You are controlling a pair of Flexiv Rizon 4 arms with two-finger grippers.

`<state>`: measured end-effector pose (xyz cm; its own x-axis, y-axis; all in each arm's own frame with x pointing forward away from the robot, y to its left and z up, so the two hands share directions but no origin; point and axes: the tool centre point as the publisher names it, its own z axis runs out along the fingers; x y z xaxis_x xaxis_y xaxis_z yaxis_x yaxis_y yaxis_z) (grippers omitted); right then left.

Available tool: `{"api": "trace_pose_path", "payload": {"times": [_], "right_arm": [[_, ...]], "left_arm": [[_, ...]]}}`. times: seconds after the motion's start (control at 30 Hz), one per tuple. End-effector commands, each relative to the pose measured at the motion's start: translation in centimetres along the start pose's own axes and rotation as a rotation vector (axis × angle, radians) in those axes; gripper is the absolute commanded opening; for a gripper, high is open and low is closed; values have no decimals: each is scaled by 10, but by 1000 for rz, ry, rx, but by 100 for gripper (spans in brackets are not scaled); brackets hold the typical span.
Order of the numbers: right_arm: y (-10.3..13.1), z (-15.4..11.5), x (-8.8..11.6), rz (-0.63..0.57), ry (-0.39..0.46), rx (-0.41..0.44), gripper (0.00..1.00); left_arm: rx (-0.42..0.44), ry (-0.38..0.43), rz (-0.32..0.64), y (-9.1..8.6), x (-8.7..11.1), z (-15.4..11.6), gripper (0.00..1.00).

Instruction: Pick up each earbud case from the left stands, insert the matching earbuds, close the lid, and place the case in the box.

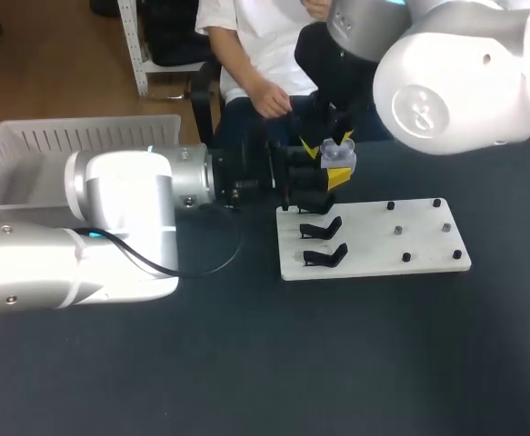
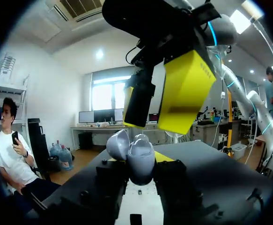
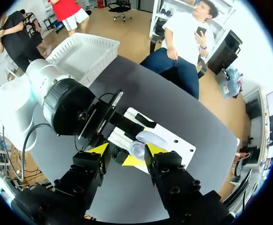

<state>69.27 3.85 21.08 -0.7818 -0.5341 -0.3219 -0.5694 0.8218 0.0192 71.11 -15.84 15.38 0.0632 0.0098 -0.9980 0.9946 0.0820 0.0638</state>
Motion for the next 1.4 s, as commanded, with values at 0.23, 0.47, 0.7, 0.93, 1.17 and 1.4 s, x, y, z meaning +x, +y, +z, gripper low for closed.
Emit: {"api": "trace_pose_path", "payload": {"times": [0.23, 0.47, 0.7, 0.93, 1.17, 1.4], "right_arm": [[-28, -11, -25, 81, -108, -32, 49], [-57, 6, -37, 172, -134, -50, 62], [-74, 27, -35, 254, -115, -76, 59], [-76, 40, -23, 275, -87, -91, 62], [-68, 34, -11, 279, -87, -89, 61], [-63, 31, -2, 285, -91, -92, 62]], "left_arm": [[-8, -3, 3, -3, 0, 0, 0], [-8, -3, 3, -3, 0, 0, 0], [-8, -3, 3, -3, 0, 0, 0], [-8, -3, 3, -3, 0, 0, 0], [-8, -3, 3, -3, 0, 0, 0], [-8, -3, 3, -3, 0, 0, 0]]}}
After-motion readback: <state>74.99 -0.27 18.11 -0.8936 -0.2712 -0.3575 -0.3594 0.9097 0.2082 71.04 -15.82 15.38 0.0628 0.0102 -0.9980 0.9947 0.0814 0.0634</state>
